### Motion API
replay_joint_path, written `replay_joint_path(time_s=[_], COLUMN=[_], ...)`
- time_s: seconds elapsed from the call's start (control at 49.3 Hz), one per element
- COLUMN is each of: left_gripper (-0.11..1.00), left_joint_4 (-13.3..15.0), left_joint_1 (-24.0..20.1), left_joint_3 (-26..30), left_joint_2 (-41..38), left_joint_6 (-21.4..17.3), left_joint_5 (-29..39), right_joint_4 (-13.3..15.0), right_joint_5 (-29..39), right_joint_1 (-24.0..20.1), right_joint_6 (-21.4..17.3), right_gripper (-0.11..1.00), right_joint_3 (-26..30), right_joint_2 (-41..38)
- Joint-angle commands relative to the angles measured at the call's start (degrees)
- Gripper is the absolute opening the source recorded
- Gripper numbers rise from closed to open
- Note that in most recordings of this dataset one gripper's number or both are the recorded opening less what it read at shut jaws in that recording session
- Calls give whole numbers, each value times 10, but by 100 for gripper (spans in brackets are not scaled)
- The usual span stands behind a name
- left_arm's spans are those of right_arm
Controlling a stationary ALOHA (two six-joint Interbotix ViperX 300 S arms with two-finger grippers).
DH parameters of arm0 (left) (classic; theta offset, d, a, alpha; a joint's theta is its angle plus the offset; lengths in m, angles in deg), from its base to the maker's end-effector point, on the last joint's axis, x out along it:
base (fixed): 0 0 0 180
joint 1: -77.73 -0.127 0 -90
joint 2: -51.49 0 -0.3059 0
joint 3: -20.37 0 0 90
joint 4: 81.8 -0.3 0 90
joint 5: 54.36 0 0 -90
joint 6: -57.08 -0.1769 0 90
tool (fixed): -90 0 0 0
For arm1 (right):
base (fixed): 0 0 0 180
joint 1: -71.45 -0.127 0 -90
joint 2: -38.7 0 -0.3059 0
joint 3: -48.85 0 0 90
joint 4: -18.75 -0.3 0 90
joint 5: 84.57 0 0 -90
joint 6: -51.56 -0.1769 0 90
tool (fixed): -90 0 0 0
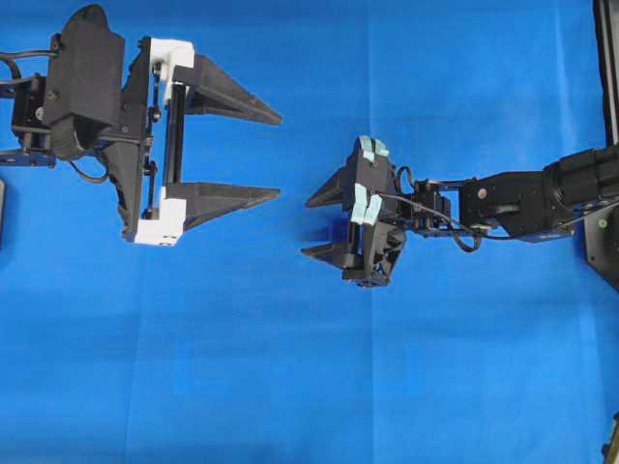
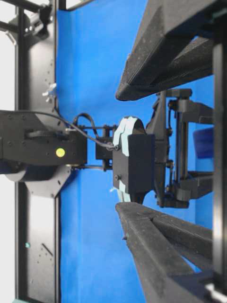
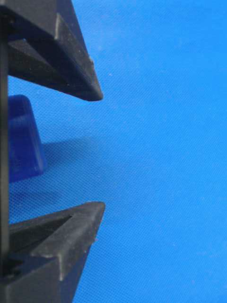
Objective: Handover the blue block to the right arm after grasping it with the left arm, then place it in the designated position.
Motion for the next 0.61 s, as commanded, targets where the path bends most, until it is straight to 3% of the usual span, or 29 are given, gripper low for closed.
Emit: replay_joint_path(time_s=[0.0, 0.365, 0.588], left_gripper=[92, 92, 92], left_joint_4=[0, 0, 0], left_joint_1=[1, 1, 1], left_joint_3=[6, 8, 8], left_joint_2=[11, 11, 11], left_joint_6=[0, -3, -2], left_joint_5=[-3, -6, -5], right_joint_4=[-2, 3, 19], right_joint_5=[11, 117, 178], right_joint_1=[-2, -2, -2], right_joint_6=[1, 7, 8], right_gripper=[85, 85, 85], right_joint_3=[11, -4, -20], right_joint_2=[35, 176, 287])
